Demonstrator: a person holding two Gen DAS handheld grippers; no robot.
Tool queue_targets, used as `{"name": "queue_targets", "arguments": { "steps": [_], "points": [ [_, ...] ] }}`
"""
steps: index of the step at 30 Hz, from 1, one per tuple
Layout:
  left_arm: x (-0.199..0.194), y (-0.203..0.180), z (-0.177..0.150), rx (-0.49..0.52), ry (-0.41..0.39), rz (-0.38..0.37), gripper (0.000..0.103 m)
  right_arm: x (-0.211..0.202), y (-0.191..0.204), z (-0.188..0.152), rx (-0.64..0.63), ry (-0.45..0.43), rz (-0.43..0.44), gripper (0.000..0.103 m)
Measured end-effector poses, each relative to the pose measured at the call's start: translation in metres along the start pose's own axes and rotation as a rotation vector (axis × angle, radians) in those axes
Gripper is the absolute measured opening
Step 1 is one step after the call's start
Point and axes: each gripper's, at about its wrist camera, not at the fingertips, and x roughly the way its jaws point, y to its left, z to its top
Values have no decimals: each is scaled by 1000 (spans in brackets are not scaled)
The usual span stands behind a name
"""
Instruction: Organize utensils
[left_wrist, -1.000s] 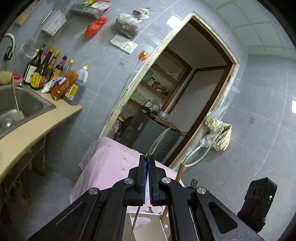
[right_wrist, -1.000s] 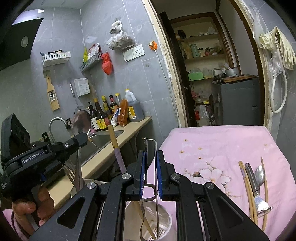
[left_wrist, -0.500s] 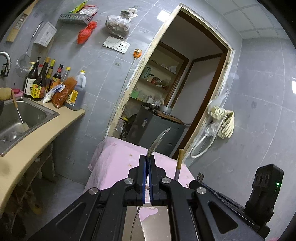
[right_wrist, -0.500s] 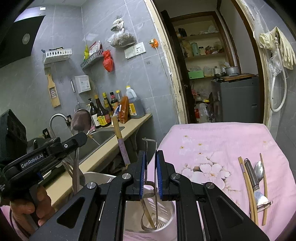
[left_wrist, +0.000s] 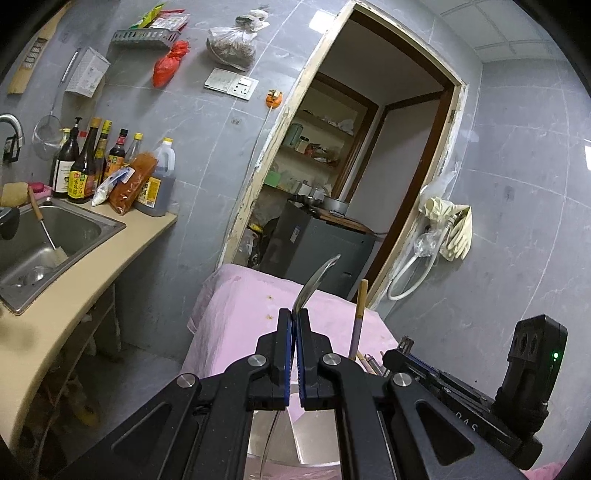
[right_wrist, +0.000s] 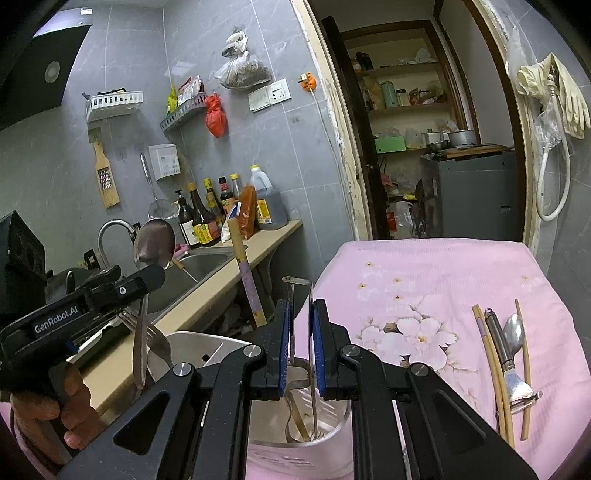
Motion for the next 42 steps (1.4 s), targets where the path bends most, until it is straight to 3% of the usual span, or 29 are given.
{"name": "queue_targets", "arguments": {
  "steps": [5,9,19,21,26,33,38,42],
  "points": [
    [0,5,2,-60,-15,-19,3,-2,-1,-4,-1,10,-2,11],
    [-1,3,-1,-54,-10,-20,3,-4,0,-6,-3,20,-5,12],
    [-4,6,-10,-58,36,2,4,-9,-2,-7,4,6,-12,30],
    [-4,6,-10,-60,45,4,6,-13,-2,-6,4,0,-13,31],
    [-8,4,-11,-75,43,11,28,-22,-5,-2,7,-14,-26,38],
    [-11,-6,-6,-56,41,28,35,-43,-22,10,18,-47,-76,51],
    [-12,-13,1,-65,21,25,40,-59,-39,21,31,-72,-111,55],
    [-16,-23,9,-50,-7,32,47,-71,-50,30,39,-99,-134,64]
  ]
}}
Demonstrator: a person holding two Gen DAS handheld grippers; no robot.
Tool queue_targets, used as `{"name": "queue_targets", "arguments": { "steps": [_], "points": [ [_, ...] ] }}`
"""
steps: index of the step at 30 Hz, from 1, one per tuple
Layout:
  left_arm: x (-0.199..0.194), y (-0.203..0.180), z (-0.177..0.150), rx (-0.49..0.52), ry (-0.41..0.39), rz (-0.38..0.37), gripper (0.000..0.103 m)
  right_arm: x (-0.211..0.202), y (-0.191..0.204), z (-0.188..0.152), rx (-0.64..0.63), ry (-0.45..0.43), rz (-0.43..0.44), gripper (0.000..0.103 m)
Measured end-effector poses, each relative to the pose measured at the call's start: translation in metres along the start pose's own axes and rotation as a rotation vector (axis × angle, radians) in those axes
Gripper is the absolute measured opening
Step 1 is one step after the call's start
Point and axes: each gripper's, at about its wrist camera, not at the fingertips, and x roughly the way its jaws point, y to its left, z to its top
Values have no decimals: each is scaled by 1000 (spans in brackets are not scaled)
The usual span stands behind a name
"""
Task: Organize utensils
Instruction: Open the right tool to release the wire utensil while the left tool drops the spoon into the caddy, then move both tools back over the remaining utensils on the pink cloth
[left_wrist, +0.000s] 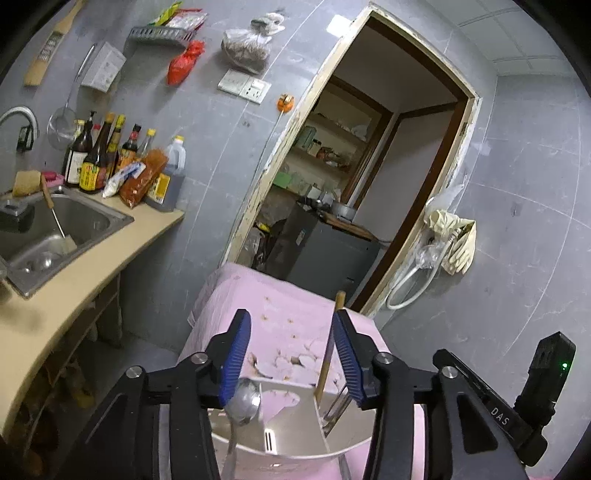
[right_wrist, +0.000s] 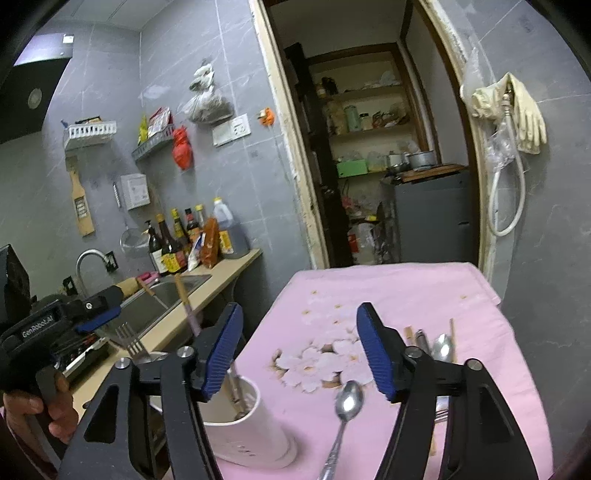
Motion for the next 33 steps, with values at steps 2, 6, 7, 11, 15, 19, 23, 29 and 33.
{"name": "queue_targets", "arguments": {
  "steps": [2,6,7,11,15,19,23,29,33],
  "points": [
    [0,-8,3,20,-5,6,53,-5,-6,5,7,-17,-11,69],
    [4,-29,5,61,-9,16,61,-16,-21,18,-1,-56,-45,78],
    [7,-38,4,77,-11,19,66,-19,-25,22,-5,-66,-55,80],
    [15,-68,0,138,-25,34,80,-31,-45,35,-24,-94,-90,83],
    [28,-97,-3,184,-30,44,88,-39,-66,49,-50,-109,-121,88],
    [43,-124,-9,209,-34,59,94,-44,-90,61,-74,-114,-150,91],
    [62,-146,-17,228,-31,82,97,-40,-113,70,-105,-104,-173,95],
    [94,-169,-33,254,1,146,98,-23,-146,71,-142,-69,-199,99],
    [116,-175,-45,257,34,179,98,1,-171,64,-152,-16,-201,99]
  ]
}}
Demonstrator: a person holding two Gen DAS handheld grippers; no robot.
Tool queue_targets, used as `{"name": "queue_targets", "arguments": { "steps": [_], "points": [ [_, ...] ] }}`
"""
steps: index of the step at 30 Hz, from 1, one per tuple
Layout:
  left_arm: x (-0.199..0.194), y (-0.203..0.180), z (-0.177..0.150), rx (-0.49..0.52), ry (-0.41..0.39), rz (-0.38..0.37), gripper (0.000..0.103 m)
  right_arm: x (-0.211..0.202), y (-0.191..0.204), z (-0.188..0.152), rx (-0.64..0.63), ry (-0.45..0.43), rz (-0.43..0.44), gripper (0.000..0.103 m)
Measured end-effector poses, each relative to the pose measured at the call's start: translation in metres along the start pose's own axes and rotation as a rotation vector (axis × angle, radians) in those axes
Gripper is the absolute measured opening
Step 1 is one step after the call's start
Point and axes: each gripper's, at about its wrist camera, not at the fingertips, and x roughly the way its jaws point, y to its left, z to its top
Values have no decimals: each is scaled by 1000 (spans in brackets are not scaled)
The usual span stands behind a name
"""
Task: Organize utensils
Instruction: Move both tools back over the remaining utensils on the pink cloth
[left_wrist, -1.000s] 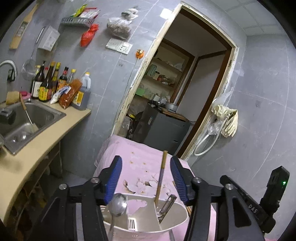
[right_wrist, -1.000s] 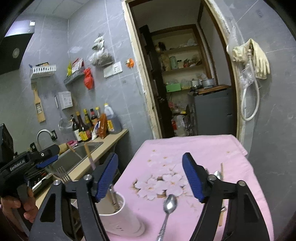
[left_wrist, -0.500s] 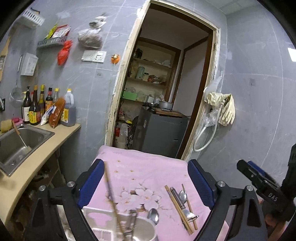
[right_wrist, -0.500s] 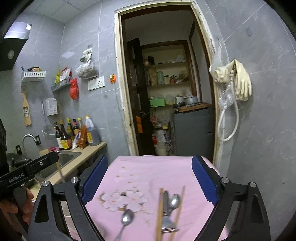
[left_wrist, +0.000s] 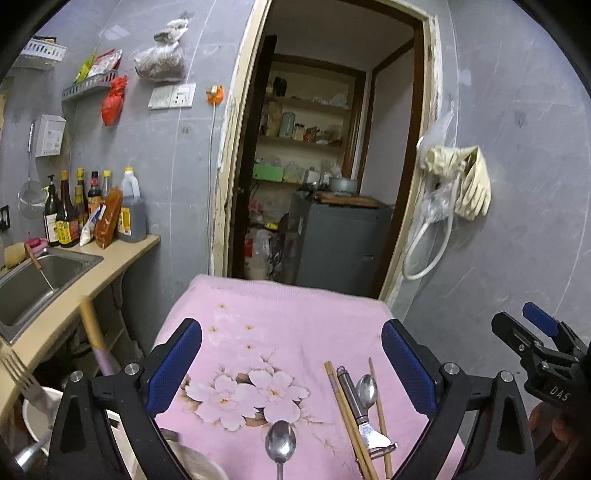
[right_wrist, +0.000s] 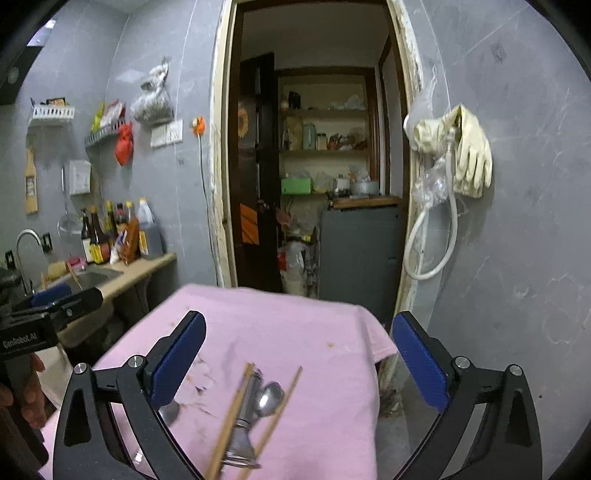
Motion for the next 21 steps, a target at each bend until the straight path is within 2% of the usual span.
{"name": "queue_targets", "arguments": {
  "steps": [8,15,18,21],
  "points": [
    [43,-23,-24,28,69,51,98,58,-30,-33,12,116,79,99],
    [72,-29,-51,31,136,108,98,96,-41,-61,2,179,146,99],
    [78,-37,-60,101,142,142,98,111,-43,-72,1,212,177,95],
    [88,-40,-69,101,187,140,98,123,-44,-82,7,242,205,90]
  ]
}}
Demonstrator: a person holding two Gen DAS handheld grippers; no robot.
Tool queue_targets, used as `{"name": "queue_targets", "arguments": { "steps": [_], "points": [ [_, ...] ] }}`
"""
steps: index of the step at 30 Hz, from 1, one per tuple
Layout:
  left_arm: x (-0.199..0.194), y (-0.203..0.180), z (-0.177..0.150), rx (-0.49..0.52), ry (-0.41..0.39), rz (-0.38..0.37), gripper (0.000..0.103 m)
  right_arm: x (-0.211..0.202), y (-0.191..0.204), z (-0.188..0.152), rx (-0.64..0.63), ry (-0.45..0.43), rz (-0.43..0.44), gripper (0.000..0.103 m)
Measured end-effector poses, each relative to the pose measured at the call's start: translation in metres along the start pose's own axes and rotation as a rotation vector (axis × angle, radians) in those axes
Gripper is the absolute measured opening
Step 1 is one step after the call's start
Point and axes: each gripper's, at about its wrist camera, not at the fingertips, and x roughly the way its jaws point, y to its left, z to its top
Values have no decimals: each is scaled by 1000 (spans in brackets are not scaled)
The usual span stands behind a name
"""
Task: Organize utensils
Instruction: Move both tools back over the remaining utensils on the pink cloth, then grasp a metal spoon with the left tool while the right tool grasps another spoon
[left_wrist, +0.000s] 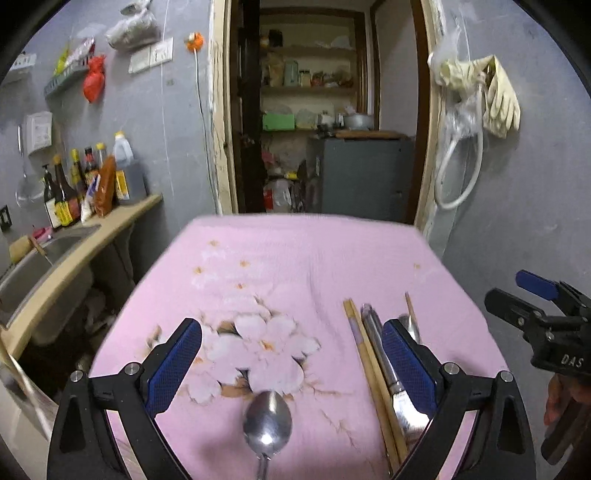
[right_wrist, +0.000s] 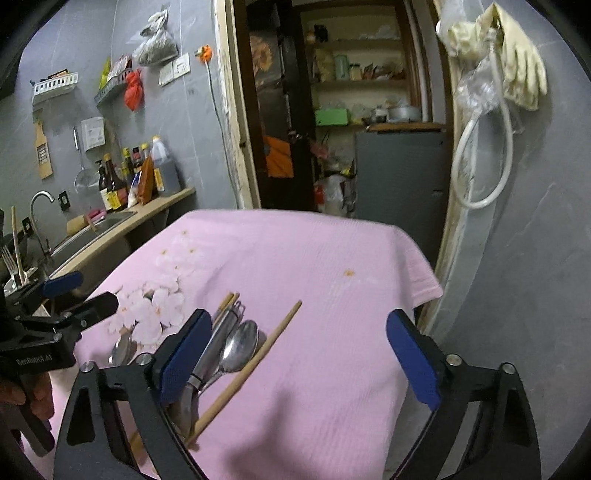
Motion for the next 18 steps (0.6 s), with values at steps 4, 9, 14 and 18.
{"name": "queue_targets", "arguments": {
  "steps": [4,9,14,18],
  "points": [
    [6,-3,-7,-23,21,4,98,11,-1,-8,0,20,28,83],
    [17,-7,-14,-27,64,17,93,22,-3,-13,-4,57,66,68],
    [32,-3,-24,-66,138,45,79,33,1,-17,-18,92,111,60],
    [41,-3,-32,-73,191,94,69,43,6,-19,-39,124,144,55]
  ]
}}
